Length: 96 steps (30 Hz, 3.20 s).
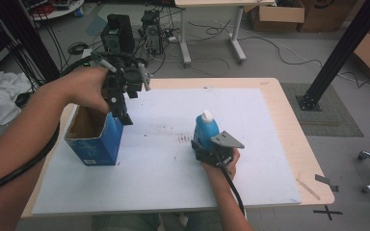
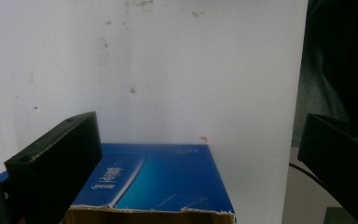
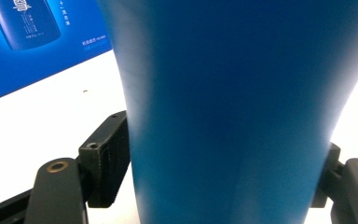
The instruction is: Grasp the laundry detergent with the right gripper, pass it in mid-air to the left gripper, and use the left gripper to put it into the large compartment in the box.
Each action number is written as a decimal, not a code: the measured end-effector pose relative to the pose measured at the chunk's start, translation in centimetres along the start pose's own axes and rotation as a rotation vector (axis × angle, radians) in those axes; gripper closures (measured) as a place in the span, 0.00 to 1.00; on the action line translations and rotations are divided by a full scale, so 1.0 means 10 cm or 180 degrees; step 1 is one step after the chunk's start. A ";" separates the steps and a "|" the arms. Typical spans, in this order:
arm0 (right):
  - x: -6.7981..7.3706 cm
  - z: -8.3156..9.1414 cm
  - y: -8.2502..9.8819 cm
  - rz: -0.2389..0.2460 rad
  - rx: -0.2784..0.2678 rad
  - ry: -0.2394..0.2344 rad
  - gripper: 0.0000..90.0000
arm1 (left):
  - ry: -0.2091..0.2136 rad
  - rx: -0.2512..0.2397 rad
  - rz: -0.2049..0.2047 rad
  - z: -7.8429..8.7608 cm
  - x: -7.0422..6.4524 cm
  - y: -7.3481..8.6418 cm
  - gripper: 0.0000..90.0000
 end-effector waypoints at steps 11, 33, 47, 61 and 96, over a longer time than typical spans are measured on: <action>-0.01 0.01 0.00 -0.0011 -0.0017 -0.0015 0.38 | 0.0014 0.0012 0.0009 -0.02 0.01 0.01 0.00; -0.02 0.03 -0.02 0.0116 0.0029 -0.0042 0.49 | 0.0026 -0.0004 -0.0046 -0.07 0.01 -0.04 0.00; -0.15 0.26 -0.36 0.0363 0.0022 -0.0833 0.50 | 0.0030 0.0055 -0.0189 -0.05 -0.12 -0.17 0.00; 0.07 0.34 -0.54 0.0779 0.0060 -0.1934 0.50 | 0.0071 0.0150 -0.0374 -0.09 -0.34 -0.39 0.00; 0.84 0.06 -0.62 0.1168 0.0083 -0.2737 0.50 | 0.0253 0.0221 -0.0632 -0.50 -0.64 -0.70 0.00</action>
Point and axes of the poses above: each handheld gripper's, and its own axes: z roughly backward along the jaws, y roughly out of its underside, x roughly to its left, the point moved 3 cm from there along -z, roughly forward along the jaws, and after that the axes turned 7 degrees about y, right-handed, at the moved point
